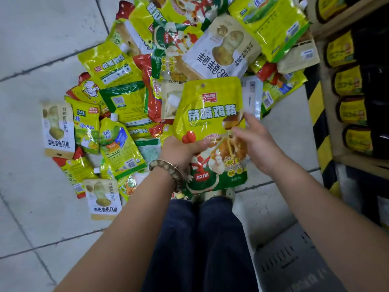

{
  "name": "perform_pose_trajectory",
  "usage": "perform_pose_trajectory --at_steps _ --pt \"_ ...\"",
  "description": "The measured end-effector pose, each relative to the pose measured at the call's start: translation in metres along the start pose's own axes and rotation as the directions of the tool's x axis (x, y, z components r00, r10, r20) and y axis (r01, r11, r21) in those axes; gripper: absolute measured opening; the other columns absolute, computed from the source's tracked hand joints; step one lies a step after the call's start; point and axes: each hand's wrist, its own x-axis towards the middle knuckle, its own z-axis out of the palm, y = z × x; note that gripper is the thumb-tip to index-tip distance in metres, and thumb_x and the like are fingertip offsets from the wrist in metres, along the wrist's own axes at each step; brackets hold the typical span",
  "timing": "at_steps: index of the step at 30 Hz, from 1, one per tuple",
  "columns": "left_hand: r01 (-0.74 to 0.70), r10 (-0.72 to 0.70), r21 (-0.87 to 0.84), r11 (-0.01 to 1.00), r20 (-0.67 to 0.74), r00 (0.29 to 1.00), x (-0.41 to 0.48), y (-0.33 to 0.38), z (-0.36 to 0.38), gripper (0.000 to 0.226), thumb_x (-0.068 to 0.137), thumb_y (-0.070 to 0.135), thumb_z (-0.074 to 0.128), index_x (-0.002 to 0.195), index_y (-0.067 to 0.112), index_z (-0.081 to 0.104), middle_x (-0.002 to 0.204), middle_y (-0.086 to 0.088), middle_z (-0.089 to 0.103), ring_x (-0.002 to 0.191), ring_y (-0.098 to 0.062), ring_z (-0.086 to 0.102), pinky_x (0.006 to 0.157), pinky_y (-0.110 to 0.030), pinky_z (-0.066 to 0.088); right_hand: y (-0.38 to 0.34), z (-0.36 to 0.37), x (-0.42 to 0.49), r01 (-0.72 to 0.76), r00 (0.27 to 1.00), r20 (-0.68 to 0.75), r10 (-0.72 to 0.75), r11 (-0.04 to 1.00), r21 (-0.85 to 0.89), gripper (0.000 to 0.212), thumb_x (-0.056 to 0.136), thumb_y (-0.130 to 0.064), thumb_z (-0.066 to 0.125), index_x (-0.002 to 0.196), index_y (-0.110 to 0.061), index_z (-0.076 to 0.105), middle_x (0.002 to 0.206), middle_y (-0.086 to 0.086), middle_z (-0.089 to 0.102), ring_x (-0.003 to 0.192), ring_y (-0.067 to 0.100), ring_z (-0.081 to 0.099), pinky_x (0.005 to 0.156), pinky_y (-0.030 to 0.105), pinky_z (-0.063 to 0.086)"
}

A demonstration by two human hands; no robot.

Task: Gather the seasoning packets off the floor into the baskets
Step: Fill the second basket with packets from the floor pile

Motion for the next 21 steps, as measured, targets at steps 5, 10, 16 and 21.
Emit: perform_pose_trajectory --at_steps 5,10,16,21 --pt "-0.017 0.006 -0.109 0.994 -0.102 0.995 0.003 -0.013 -0.012 0.014 0.07 0.01 0.078 0.076 0.008 0.065 0.063 -0.002 0.07 0.047 -0.011 0.065 0.044 -0.02 0.05 -0.023 -0.026 0.073 0.108 0.941 -0.161 -0.299 0.713 -0.693 0.066 0.086 0.002 0.055 0.144 -0.014 0.028 0.141 0.008 0.04 0.128 0.024 0.041 0.099 0.036 0.041" --pt "0.068 -0.1 -0.212 0.975 -0.143 0.985 0.01 -0.027 -0.023 0.018 0.068 0.013 0.08 0.077 0.005 0.066 0.067 -0.01 0.072 0.051 -0.019 0.068 0.05 -0.028 0.054 -0.03 -0.023 0.137 0.11 0.928 0.055 -0.369 0.128 -0.986 0.087 0.084 -0.001 0.058 0.152 -0.019 0.006 0.159 0.01 0.002 0.144 0.035 0.009 0.114 0.045 0.021" --pt "0.104 -0.135 -0.235 0.966 -0.12 0.984 0.015 -0.037 -0.029 0.017 0.07 0.014 0.078 0.076 0.004 0.066 0.064 -0.01 0.071 0.049 -0.02 0.067 0.048 -0.026 0.052 -0.042 -0.022 0.172 0.071 0.864 0.091 -0.496 -0.06 -0.996 0.08 0.087 0.001 0.053 0.151 -0.026 0.014 0.159 0.007 0.011 0.146 0.032 0.008 0.115 0.047 0.013" --pt "0.086 -0.122 -0.213 0.973 -0.159 0.98 0.01 -0.038 -0.029 0.019 0.072 0.013 0.078 0.065 0.004 0.063 0.052 -0.005 0.067 0.041 -0.015 0.063 0.038 -0.02 0.047 -0.056 -0.027 0.158 0.282 0.796 0.121 -0.593 0.187 -0.941 0.063 0.078 -0.001 0.057 0.138 -0.015 0.047 0.133 0.012 0.053 0.122 0.026 0.047 0.096 0.035 0.035"
